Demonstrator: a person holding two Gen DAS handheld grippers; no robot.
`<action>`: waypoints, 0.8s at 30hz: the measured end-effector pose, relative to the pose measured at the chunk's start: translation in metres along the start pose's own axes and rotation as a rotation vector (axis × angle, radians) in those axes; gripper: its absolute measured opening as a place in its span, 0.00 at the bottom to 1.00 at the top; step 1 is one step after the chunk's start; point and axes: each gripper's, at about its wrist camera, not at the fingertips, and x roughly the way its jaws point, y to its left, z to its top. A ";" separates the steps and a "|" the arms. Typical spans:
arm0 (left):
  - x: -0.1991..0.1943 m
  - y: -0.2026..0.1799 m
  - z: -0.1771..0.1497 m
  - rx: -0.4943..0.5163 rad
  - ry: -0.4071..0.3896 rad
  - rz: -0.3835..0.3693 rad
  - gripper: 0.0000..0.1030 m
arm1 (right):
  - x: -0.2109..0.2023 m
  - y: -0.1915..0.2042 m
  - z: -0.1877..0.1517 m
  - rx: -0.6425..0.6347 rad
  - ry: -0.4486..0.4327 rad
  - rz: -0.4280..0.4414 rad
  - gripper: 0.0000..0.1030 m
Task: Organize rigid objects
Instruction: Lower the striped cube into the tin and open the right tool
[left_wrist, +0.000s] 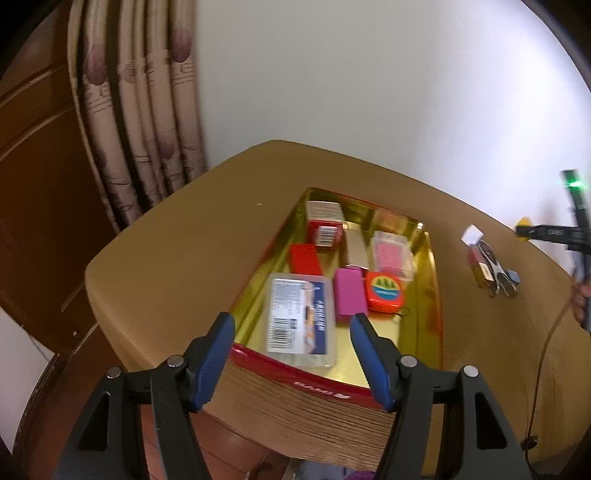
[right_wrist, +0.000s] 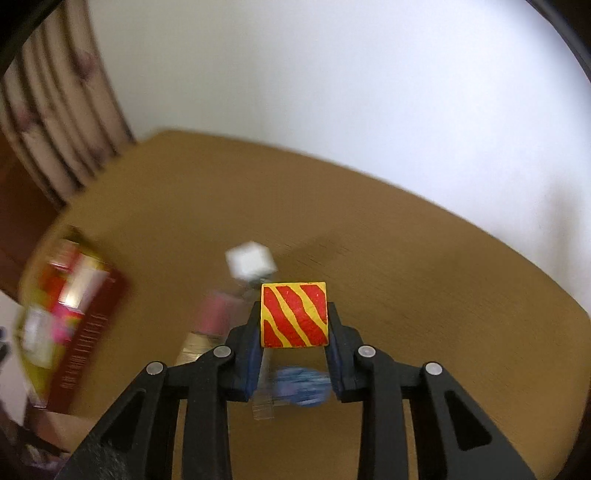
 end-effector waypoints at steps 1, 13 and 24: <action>-0.001 0.002 0.001 -0.007 -0.001 0.004 0.65 | -0.015 0.015 0.001 -0.002 -0.026 0.042 0.26; -0.020 0.047 0.017 -0.063 -0.047 0.122 0.65 | -0.001 0.252 -0.045 -0.224 0.066 0.354 0.26; -0.004 0.060 0.015 -0.100 0.011 0.110 0.65 | 0.042 0.300 -0.086 -0.254 0.167 0.272 0.27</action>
